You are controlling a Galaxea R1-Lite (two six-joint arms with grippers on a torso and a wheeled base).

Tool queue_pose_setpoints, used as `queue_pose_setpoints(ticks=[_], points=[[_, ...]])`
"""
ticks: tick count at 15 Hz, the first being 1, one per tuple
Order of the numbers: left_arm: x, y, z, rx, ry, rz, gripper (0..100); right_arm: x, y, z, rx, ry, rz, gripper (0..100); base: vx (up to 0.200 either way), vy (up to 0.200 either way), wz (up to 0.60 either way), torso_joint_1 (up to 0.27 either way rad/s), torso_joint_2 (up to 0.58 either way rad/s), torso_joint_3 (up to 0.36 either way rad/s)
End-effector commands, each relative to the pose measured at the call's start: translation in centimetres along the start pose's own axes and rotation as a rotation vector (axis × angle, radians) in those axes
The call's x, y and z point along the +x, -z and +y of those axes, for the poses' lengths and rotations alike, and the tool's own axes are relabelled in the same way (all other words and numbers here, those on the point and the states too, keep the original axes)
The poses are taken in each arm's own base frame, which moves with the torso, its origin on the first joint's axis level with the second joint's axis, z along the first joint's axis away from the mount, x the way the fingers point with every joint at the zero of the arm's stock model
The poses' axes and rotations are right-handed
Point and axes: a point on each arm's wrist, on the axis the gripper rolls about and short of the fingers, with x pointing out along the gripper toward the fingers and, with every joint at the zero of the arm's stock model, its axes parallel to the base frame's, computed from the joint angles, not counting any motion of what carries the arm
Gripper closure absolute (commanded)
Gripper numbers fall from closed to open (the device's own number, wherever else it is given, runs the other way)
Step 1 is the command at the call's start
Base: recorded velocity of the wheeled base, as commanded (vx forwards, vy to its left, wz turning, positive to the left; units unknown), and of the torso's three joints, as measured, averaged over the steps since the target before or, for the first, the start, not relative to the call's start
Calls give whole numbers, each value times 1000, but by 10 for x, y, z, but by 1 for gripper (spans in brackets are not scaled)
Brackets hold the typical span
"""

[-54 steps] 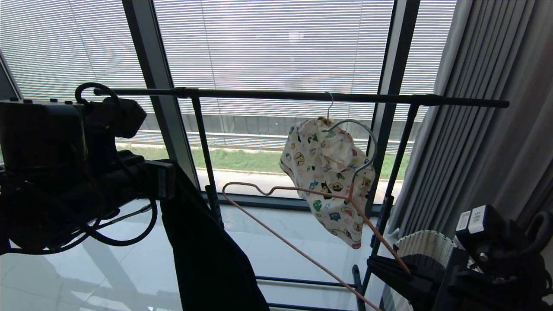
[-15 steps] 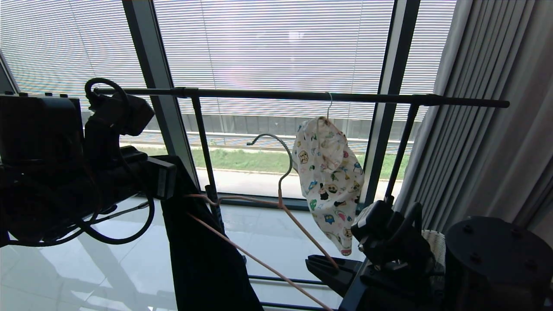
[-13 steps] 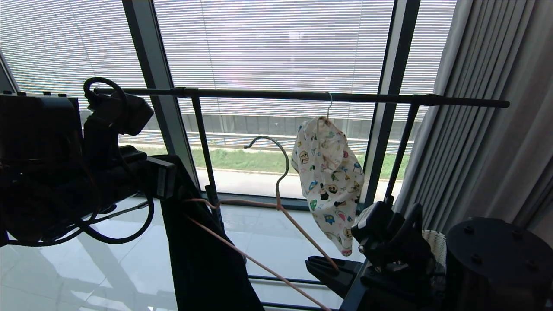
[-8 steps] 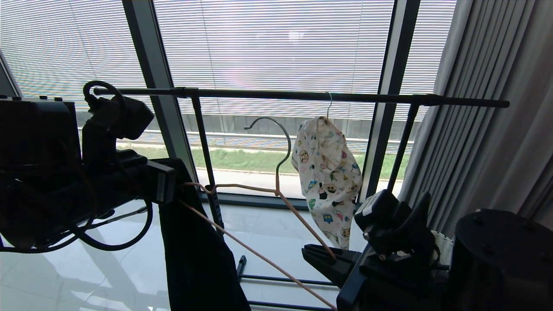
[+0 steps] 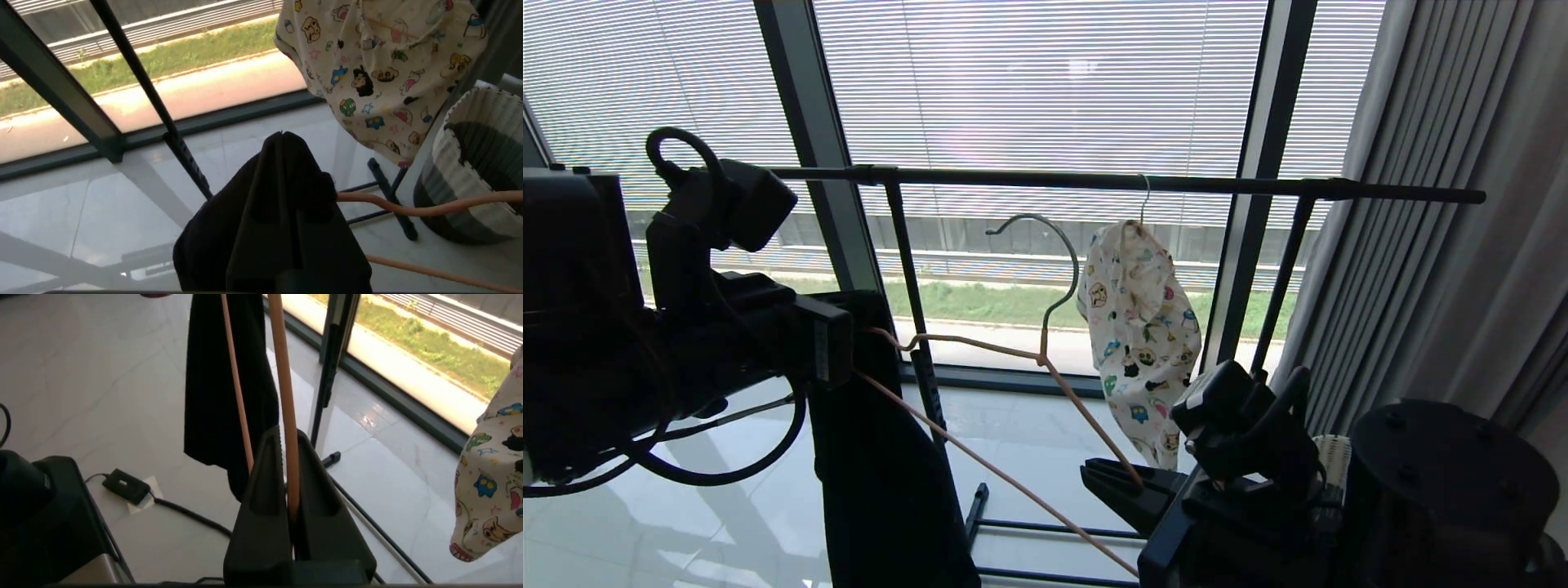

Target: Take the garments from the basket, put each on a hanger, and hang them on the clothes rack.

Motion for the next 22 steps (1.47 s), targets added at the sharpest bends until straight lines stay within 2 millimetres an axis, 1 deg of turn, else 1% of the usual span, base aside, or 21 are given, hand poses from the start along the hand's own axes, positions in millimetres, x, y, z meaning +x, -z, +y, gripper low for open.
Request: queue_pose_setpoints(ticks=[1, 2, 3, 7, 9, 10, 13, 15, 20, 22], points=[[-9, -4, -2, 1, 8, -30, 100, 10, 6, 1, -1, 1, 16, 100, 0, 0, 0, 0, 0, 0], [-12, -4, -3, 3, 16, -28, 100, 18, 4, 2, 3, -3, -11, 100, 0, 0, 0, 0, 0, 0], [-12, -2, -3, 3, 19, -12, 100, 19, 4, 2, 3, -3, -11, 100, 0, 0, 0, 0, 0, 0], [-11, -2, -4, 7, 20, -5, 100, 19, 4, 2, 1, -1, -9, 100, 0, 0, 0, 0, 0, 0], [-9, -9, 1, -12, -1, -26, 100, 17, 6, 2, -3, -2, -5, 100, 0, 0, 0, 0, 0, 0], [-6, -9, 14, -61, -66, -19, 100, 14, 6, 1, -13, 0, -3, 100, 0, 0, 0, 0, 0, 0], [-6, -5, 30, -79, -136, -3, 100, -2, 5, -2, -14, 4, -8, 100, 0, 0, 0, 0, 0, 0], [-3, -3, 31, -87, -140, 8, 100, -10, 1, -2, -11, -1, -29, 100, 0, 0, 0, 0, 0, 0], [4, 0, 31, -94, -136, 30, 100, -13, -2, -1, -10, -8, -42, 100, 0, 0, 0, 0, 0, 0], [6, 1, 33, -107, -167, 38, 100, -24, 1, 4, -16, -36, -33, 100, 0, 0, 0, 0, 0, 0]])
